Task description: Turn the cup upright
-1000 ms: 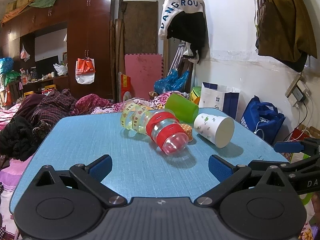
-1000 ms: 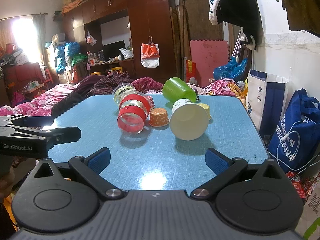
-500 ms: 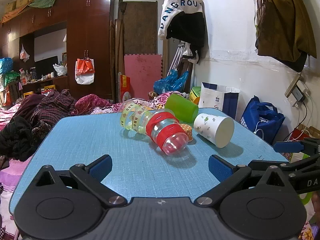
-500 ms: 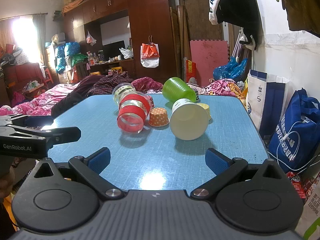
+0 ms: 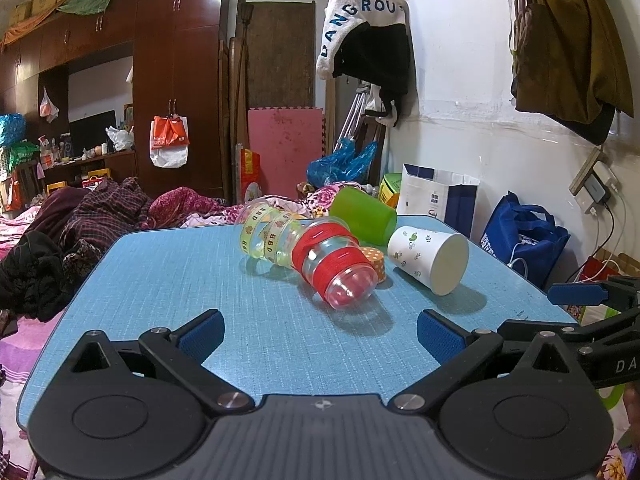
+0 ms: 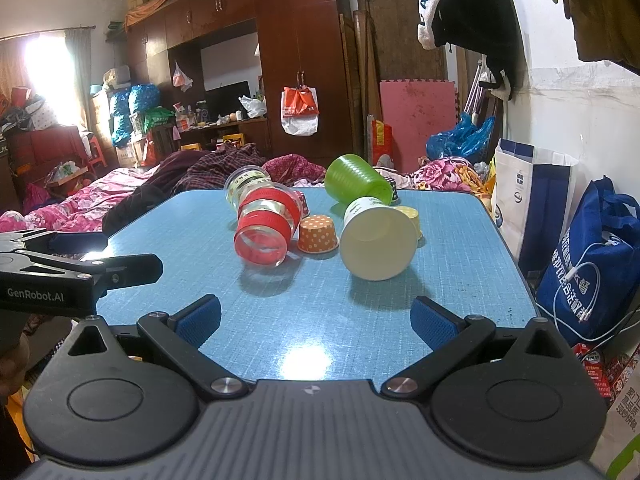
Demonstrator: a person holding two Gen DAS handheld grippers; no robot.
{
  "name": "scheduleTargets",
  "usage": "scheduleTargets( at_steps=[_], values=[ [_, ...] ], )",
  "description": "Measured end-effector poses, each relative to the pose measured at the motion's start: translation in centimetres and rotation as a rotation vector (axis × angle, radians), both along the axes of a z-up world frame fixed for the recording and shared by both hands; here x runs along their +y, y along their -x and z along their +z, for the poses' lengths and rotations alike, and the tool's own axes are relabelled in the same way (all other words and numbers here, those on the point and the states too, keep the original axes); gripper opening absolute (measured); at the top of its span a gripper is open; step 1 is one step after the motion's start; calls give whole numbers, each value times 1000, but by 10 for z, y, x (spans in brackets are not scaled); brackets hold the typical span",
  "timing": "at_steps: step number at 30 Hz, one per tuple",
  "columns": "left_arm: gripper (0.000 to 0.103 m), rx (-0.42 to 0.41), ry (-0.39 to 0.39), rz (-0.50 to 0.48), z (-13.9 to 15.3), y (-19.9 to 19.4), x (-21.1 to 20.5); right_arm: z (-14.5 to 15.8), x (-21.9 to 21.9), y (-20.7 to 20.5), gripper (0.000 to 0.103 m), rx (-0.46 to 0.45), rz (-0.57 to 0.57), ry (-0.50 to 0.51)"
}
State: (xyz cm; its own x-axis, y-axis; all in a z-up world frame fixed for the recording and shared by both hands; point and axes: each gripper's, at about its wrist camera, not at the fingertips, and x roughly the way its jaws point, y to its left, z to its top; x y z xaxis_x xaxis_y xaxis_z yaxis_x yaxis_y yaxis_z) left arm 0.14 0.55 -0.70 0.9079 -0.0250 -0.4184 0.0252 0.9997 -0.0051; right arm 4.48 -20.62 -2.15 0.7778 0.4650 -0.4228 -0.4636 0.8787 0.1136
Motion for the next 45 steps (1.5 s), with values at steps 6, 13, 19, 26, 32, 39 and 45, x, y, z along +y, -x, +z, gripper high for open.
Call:
scheduleTargets(
  at_steps=[6, 13, 19, 26, 32, 39, 45],
  values=[
    [103, -8, -5, 1, -1, 0, 0, 0, 0, 0, 102, 2, 1, -1],
    [103, -12, 60, -52, -3, -16, 9, -7, -2, -11, 102, 19, -28, -1],
    [103, -2, 67, -227, 4, -53, 20, -19, -9, -32, 102, 80, -50, -24],
    [103, 132, -84, -407, 13, -107, 12, -17, -12, -51, 102, 104, -85, -34],
    [103, 143, -328, -787, 50, -138, -4, -21, -29, -69, 102, 128, -76, -83],
    [93, 238, -646, -1117, 50, -180, -53, -10, -32, -77, 102, 182, -87, -12],
    [86, 267, -856, -1309, 41, -201, -72, -1, -18, -83, 102, 215, -19, 96]
  ],
)
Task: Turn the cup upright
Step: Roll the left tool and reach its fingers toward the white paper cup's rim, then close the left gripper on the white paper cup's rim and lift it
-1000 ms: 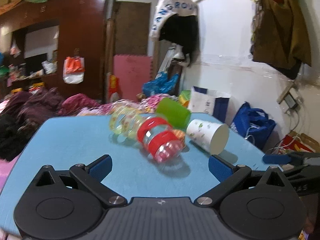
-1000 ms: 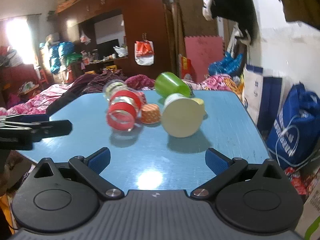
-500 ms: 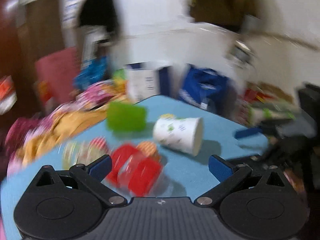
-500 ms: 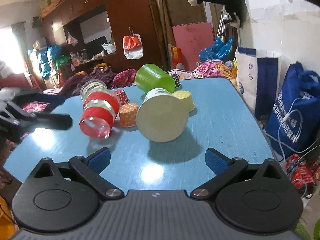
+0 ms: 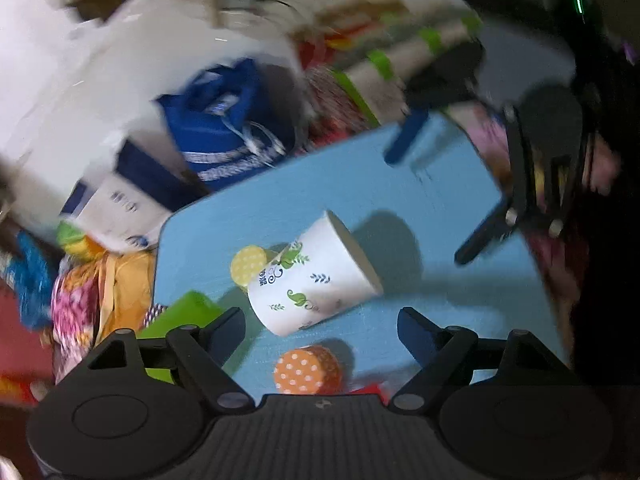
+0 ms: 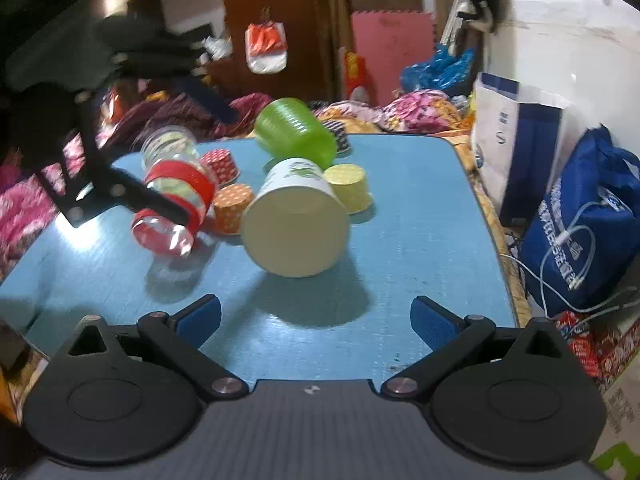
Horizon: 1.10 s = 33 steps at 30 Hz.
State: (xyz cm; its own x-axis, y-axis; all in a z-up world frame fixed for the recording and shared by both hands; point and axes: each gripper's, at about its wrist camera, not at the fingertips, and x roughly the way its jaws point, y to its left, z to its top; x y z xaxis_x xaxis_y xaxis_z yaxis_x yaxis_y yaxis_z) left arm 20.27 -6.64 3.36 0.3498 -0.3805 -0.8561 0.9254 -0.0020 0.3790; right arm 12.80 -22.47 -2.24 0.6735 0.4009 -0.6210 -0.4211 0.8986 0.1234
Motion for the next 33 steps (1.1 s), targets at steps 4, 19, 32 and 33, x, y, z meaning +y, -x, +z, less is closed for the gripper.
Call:
scheduleTargets(
  at_steps=[4, 19, 32, 33],
  values=[
    [79, -37, -107, -127, -5, -8, -18, 0, 7, -8, 102, 24, 21, 23],
    [76, -86, -254, -380, -37, -13, -51, -10, 1, -20, 102, 82, 41, 5],
    [71, -116, -224, -257, -28, -6, -42, -10, -12, -13, 102, 66, 65, -56],
    [71, -119, -216, -241, -24, -4, -40, -10, -12, -13, 102, 62, 68, -61]
  ],
)
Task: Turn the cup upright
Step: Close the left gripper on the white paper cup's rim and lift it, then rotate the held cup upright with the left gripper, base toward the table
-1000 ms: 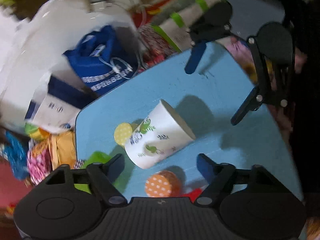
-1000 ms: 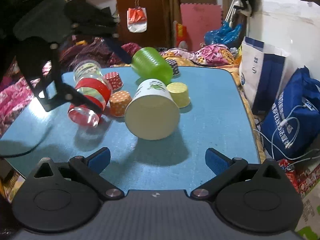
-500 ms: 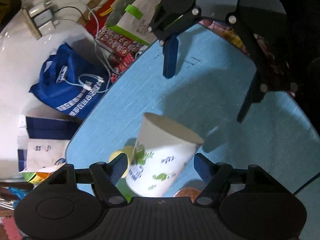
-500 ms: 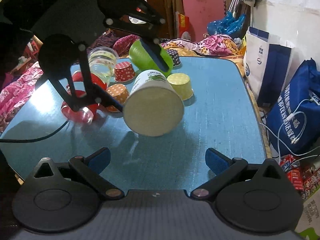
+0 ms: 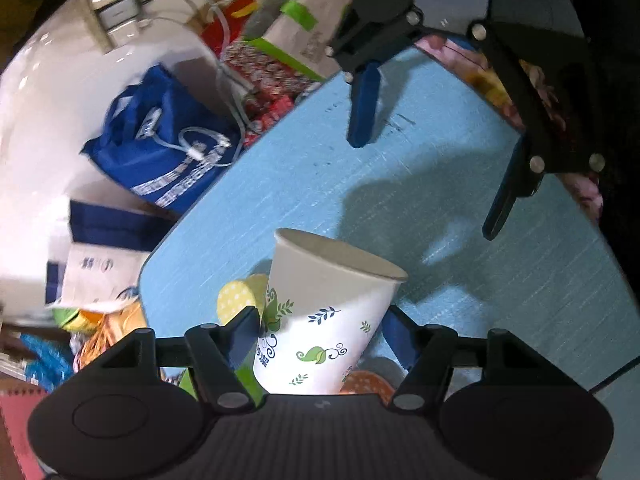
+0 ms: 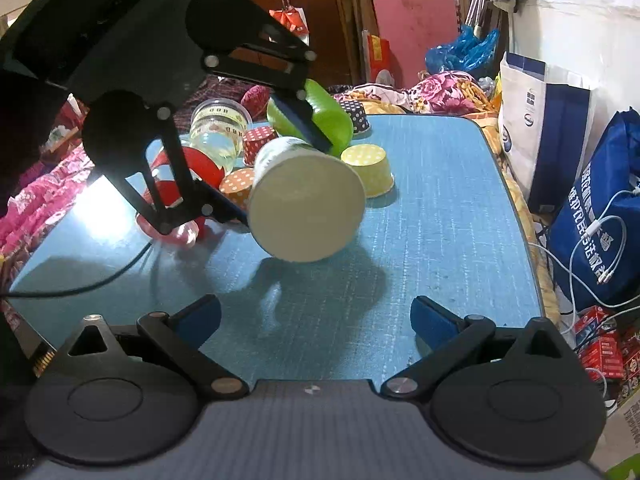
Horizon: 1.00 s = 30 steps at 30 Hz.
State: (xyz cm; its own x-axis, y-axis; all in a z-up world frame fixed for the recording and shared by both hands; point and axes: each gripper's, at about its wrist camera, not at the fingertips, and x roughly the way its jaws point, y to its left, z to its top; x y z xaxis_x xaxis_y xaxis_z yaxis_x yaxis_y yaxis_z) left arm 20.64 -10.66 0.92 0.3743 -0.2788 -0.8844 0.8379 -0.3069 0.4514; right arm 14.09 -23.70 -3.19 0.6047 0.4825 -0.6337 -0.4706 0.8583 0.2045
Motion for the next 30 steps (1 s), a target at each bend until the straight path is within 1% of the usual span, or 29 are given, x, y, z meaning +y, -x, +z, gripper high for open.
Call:
scheduleTargets(
  at_steps=[5, 8, 12, 15, 18, 20, 22, 24, 26, 27, 30],
  values=[
    [71, -71, 61, 119, 29, 20, 16, 6, 0, 7, 102, -45, 37, -22],
    [71, -101, 95, 234, 48, 37, 29, 11, 2, 11, 102, -71, 73, -37],
    [71, -145, 161, 420, 67, 67, 54, 14, 3, 18, 102, -96, 119, -85],
    [71, -150, 214, 592, 74, 84, 76, 15, 3, 22, 102, -108, 147, -139],
    [71, -138, 271, 773, 70, 97, 96, 14, 5, 24, 102, -111, 168, -191],
    [71, -149, 293, 868, 62, 107, 107, 14, 7, 29, 102, -113, 171, -225],
    [71, -132, 332, 954, 57, 116, 118, 15, 9, 34, 102, -113, 168, -257],
    [71, -93, 383, 1048, 52, 121, 126, 17, 14, 37, 102, -97, 154, -270],
    [71, -21, 430, 1140, 43, 119, 132, 18, 19, 38, 102, -65, 130, -281],
    [71, 1, 449, 1179, 38, 117, 134, 18, 21, 40, 102, -47, 120, -282],
    [71, 82, 517, 1281, 22, 110, 135, 18, 30, 42, 102, -11, 75, -258]
  ],
)
